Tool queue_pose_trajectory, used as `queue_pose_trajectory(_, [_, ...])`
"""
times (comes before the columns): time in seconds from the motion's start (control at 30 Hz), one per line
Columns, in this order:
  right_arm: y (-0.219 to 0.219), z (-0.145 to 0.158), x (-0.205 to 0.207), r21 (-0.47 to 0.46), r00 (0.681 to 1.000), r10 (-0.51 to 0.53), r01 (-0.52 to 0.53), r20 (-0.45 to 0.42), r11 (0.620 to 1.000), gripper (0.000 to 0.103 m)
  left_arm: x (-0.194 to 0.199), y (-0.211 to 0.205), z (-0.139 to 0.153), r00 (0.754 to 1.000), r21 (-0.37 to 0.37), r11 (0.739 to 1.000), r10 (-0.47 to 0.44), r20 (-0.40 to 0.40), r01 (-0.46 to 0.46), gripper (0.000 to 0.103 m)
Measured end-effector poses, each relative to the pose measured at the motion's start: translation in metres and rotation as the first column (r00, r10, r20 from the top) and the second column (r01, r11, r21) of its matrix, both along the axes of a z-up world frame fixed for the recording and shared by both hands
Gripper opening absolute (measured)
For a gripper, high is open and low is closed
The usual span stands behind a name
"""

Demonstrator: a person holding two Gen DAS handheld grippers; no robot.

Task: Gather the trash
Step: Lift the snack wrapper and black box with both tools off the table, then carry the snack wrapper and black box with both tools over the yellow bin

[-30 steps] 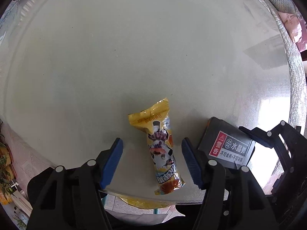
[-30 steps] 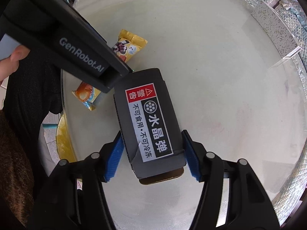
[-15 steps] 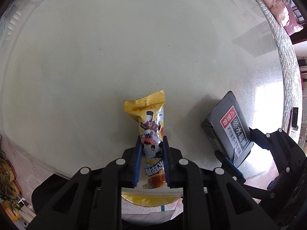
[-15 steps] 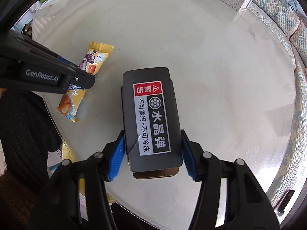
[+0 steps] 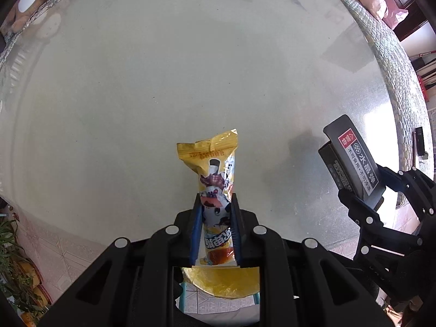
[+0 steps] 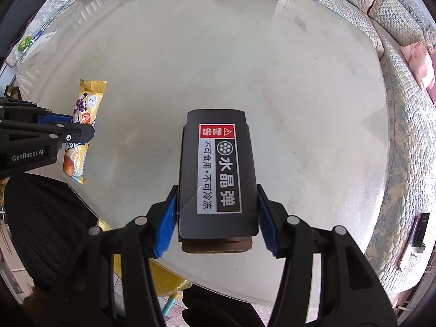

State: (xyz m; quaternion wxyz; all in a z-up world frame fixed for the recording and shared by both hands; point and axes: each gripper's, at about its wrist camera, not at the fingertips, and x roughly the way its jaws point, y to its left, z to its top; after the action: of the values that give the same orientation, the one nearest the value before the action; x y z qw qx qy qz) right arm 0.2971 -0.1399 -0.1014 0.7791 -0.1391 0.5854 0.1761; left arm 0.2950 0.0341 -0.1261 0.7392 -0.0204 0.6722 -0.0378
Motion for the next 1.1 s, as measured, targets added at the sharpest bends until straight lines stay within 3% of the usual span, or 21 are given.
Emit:
queue_pose_trajectory(0.17, [0.004,0.012,-0.022,-0.008,0.999,-0.017,0.017,0.04,1.0,0.053,-0.012,-0.002,0.028,0.999,0.008,1.0,-0.029,0.035,0.028,0.019])
queue_pose_trajectory(0.67, [0.02,0.104,-0.086,0.02,0.975,-0.021,0.017,0.22,1.0,0.053,-0.045,0.004,0.109,0.983,0.043,0.995,-0.092,0.158,0.086,0.019])
queue_pose_trajectory(1.1, [0.031,0.127,-0.162,0.018,0.96,-0.002,-0.003,0.279,1.0,0.053,-0.105,0.014,0.123,0.975,0.043,0.993,-0.113,0.19,0.107,0.019])
